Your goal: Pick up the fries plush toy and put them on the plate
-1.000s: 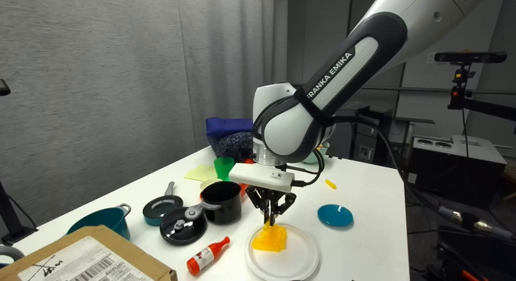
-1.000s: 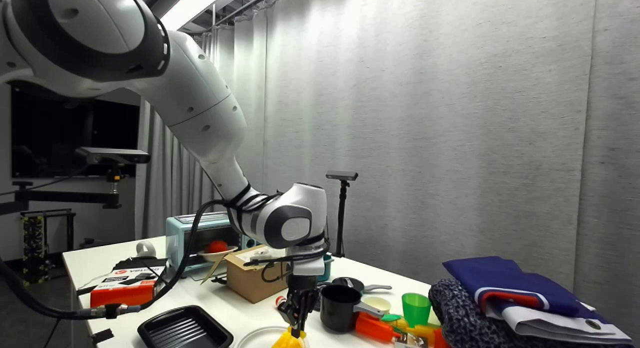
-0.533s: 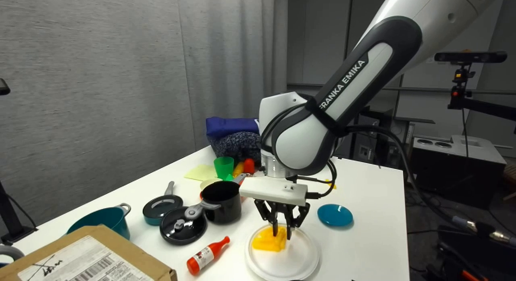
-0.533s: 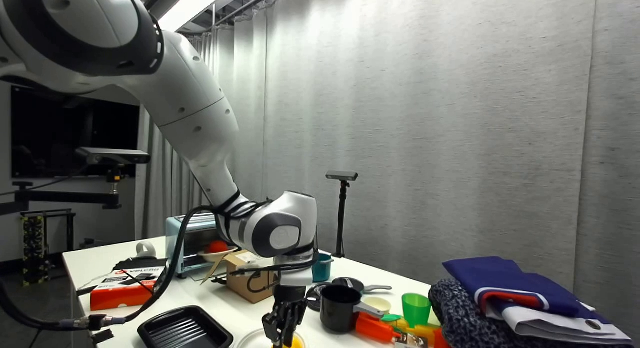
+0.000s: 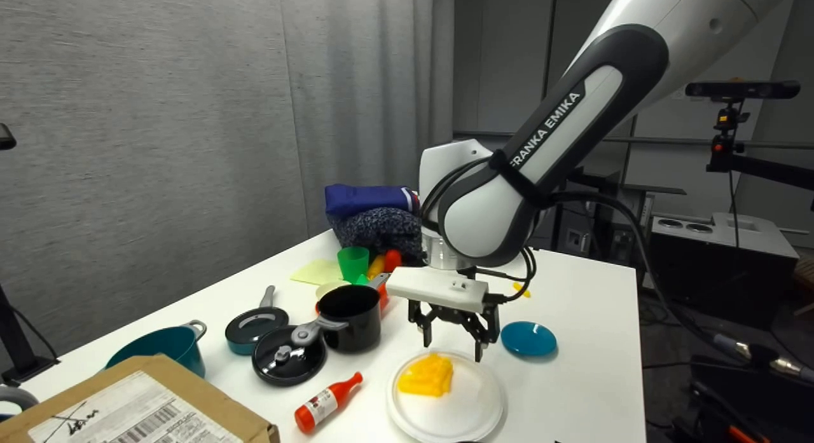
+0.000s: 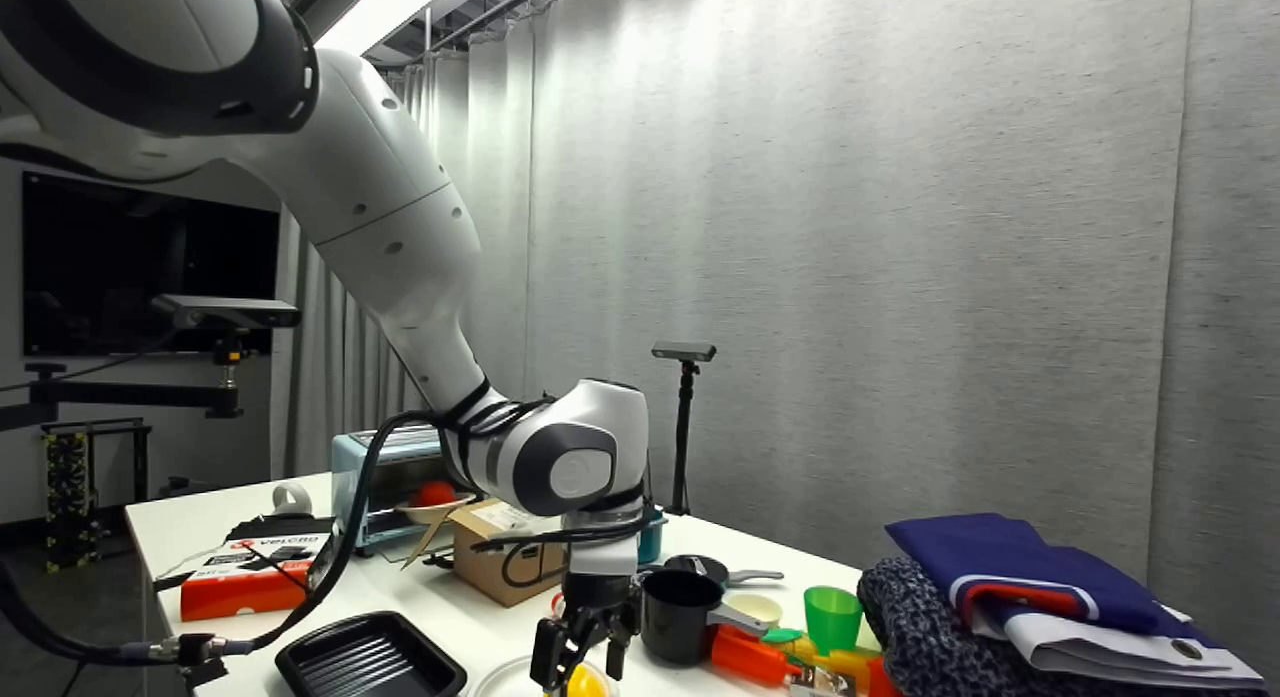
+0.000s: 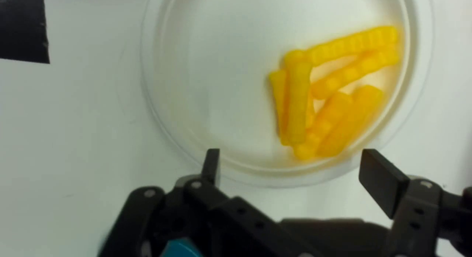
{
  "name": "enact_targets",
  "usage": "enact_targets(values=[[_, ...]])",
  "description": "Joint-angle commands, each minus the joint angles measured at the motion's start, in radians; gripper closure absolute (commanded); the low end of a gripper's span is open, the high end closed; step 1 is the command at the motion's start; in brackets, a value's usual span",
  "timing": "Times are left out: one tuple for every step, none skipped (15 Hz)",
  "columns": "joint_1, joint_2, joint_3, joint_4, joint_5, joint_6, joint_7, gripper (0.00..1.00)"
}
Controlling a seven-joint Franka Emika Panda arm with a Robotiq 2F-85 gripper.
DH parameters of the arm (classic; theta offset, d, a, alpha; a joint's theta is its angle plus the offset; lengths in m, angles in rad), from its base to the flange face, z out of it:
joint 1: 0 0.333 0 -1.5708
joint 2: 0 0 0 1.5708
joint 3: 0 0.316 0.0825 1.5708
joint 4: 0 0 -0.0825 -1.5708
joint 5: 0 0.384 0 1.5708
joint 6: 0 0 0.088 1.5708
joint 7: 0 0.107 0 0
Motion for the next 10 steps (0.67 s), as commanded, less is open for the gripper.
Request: enact_targets(values=[[-0.027, -0.027, -0.042, 0.008, 0.008, 0.01, 0.083, 0.0], [-0.036, -0.024, -0.054, 0.019, 0.01, 0.011, 0.108, 0.0], [-0.05, -0.016, -0.066, 0.037, 0.016, 0.006, 0.134, 0.0], [-0.063, -0.008, -0.077, 0.052, 0.022, 0.005, 0.157, 0.0], [-0.078, 0.003, -0.088, 0.076, 0.028, -0.002, 0.183, 0.0], [-0.094, 0.013, -0.096, 0.095, 0.037, -0.005, 0.205, 0.0], [-0.114, 0.028, -0.1, 0.121, 0.053, -0.012, 0.222, 0.0], [-0.129, 0.039, -0.105, 0.14, 0.066, -0.015, 0.245, 0.0], [-0.149, 0.056, -0.105, 0.169, 0.091, -0.021, 0.261, 0.0], [-0.166, 0.073, -0.105, 0.193, 0.113, -0.027, 0.277, 0.0]])
